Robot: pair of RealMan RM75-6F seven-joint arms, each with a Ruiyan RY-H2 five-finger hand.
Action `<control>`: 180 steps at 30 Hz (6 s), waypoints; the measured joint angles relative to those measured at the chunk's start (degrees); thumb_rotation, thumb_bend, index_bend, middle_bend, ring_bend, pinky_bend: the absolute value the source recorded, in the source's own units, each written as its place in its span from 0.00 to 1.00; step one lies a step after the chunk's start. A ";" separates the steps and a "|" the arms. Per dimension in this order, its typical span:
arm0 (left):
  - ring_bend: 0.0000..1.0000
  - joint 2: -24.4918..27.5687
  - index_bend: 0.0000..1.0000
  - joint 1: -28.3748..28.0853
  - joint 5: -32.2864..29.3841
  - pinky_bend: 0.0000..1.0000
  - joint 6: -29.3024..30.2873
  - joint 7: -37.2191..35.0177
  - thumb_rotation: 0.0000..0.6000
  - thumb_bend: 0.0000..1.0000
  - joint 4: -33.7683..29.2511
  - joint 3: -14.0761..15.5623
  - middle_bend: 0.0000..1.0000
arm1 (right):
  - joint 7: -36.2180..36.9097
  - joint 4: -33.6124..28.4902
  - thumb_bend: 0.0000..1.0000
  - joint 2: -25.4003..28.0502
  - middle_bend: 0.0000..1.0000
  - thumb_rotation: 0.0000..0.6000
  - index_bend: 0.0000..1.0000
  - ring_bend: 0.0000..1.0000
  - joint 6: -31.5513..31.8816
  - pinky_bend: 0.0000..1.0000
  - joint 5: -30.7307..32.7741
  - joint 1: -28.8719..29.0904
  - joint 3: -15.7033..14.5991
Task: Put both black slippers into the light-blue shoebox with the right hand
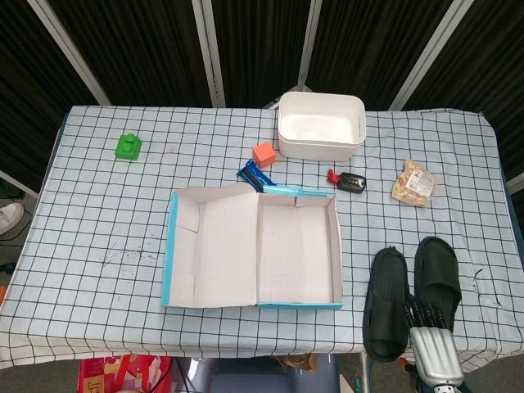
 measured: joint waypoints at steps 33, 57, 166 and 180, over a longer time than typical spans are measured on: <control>0.00 -0.05 0.04 -0.38 -1.58 0.02 -0.92 1.24 1.00 0.46 -0.14 -0.39 0.03 | -5.80 -0.05 0.15 -5.65 0.00 1.00 0.00 0.00 -2.99 0.01 8.96 6.58 2.98; 0.00 -0.98 0.04 -0.57 -2.03 0.02 -1.09 4.40 1.00 0.46 -0.88 -0.35 0.03 | -1.63 3.62 0.15 -6.63 0.00 1.00 0.00 0.00 -3.72 0.01 10.34 8.55 2.45; 0.00 -0.79 0.04 -0.06 -2.43 0.02 1.10 -0.11 1.00 0.46 1.18 -1.95 0.03 | 71.17 -18.98 0.35 20.52 0.45 1.00 0.54 0.21 -32.06 0.00 48.24 51.40 18.02; 0.00 -0.74 0.04 -0.34 -2.84 0.02 0.42 -0.08 1.00 0.46 1.24 -2.05 0.03 | 63.39 -14.41 0.35 10.29 0.45 1.00 0.55 0.21 -25.76 0.00 54.85 52.78 19.29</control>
